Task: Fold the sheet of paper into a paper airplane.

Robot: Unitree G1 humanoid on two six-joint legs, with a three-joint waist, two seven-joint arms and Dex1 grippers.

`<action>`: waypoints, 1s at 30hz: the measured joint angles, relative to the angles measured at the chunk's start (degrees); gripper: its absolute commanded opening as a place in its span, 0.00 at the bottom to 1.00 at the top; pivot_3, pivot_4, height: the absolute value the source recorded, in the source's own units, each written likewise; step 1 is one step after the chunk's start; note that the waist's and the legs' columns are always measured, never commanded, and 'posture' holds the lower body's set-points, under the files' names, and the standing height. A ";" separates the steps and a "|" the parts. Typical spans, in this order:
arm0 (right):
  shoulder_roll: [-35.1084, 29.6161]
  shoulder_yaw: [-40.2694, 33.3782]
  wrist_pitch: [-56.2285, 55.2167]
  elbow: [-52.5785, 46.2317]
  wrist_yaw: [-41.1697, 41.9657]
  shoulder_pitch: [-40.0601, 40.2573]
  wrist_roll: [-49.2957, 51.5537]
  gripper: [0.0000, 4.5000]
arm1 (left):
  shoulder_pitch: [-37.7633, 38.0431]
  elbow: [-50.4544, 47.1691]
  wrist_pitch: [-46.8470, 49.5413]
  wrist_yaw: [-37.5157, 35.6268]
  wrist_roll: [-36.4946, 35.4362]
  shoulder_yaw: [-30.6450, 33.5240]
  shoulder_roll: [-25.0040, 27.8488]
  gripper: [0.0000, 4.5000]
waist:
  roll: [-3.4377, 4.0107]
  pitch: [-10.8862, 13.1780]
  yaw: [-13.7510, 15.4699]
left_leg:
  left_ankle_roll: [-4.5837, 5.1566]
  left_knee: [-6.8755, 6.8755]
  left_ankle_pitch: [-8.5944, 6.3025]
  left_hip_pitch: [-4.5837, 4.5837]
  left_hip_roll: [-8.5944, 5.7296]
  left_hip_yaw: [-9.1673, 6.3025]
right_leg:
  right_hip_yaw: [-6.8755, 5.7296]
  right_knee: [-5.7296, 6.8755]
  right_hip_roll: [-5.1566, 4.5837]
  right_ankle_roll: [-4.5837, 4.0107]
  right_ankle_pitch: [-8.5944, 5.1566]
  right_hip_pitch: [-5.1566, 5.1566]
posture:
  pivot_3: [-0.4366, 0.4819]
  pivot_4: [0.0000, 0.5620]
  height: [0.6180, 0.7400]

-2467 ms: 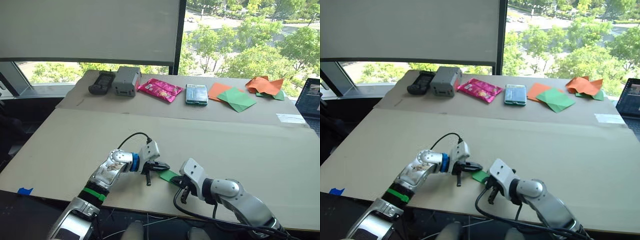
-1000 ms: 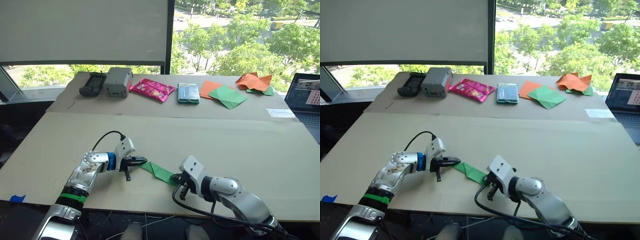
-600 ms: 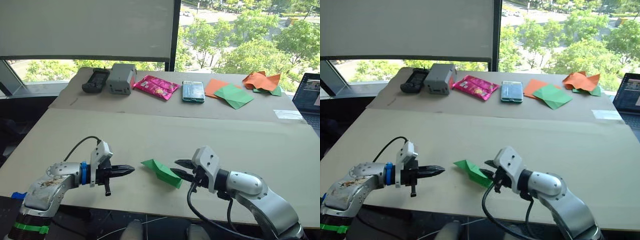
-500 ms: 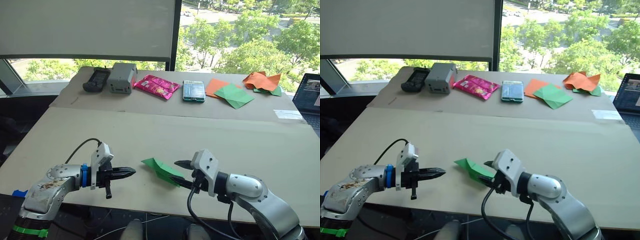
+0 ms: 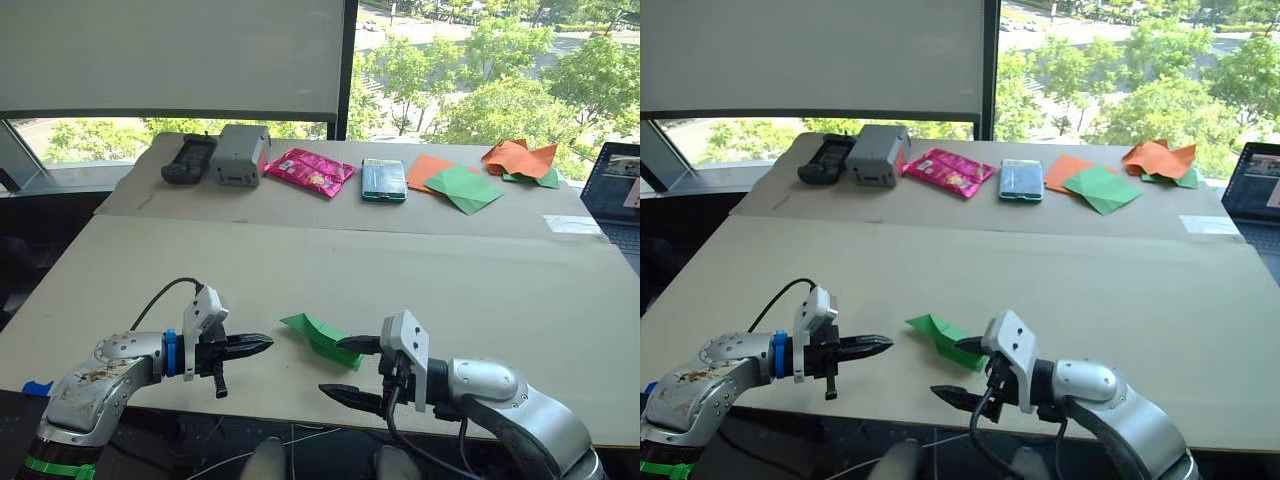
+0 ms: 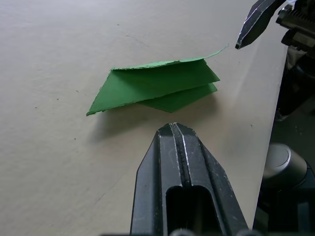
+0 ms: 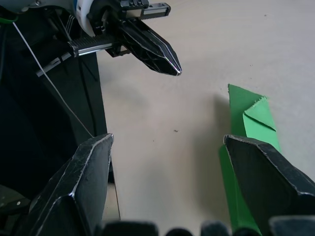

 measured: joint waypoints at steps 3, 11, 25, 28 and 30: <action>-0.41 1.33 -0.16 1.33 0.05 -0.76 -1.13 0.88 | 0.23 -0.41 0.00 -0.08 -0.74 0.64 0.42 0.00 | 0.00 0.00 0.07 | -0.01 0.02 0.00 -0.01 -0.01 0.00 | 0.00 -0.06 0.00 0.00 0.00 0.00 | 0.48 0.27 0.72; 1.00 5.27 -1.90 6.30 -0.81 -4.70 -5.71 0.88 | 0.78 -2.19 0.03 1.09 -0.98 2.09 0.73 0.00 | 0.02 -0.01 0.07 | 0.00 0.05 0.00 -0.04 -0.02 0.00 | 0.00 -0.07 0.00 -0.01 0.00 -0.01 | 0.48 0.27 0.72; 3.30 6.44 -3.60 12.46 -3.03 -7.23 -10.95 0.89 | 0.72 -4.07 0.56 2.74 -3.05 2.13 1.20 1.00 | 0.00 -0.03 0.47 | 0.02 0.07 0.01 0.00 -0.03 0.00 | 0.00 0.04 0.01 0.00 0.01 0.11 | 0.48 0.27 0.72; 3.34 5.98 -3.54 13.72 -3.61 -8.45 -11.15 0.89 | 0.59 -4.07 0.56 2.81 -3.05 2.13 1.20 1.00 | 0.00 -0.03 0.46 | 0.02 0.07 0.01 0.06 -0.03 0.00 | 0.00 0.04 0.01 0.00 0.01 0.18 | 0.48 0.27 0.72; 3.26 5.65 -3.53 14.88 -3.90 -8.78 -11.53 0.89 | 0.58 -4.07 0.56 2.88 -3.06 2.11 1.20 1.00 | -0.01 -0.03 0.50 | 0.02 0.08 0.01 0.15 -0.03 0.00 | 0.00 0.04 0.01 0.00 0.01 0.28 | 0.48 0.27 0.72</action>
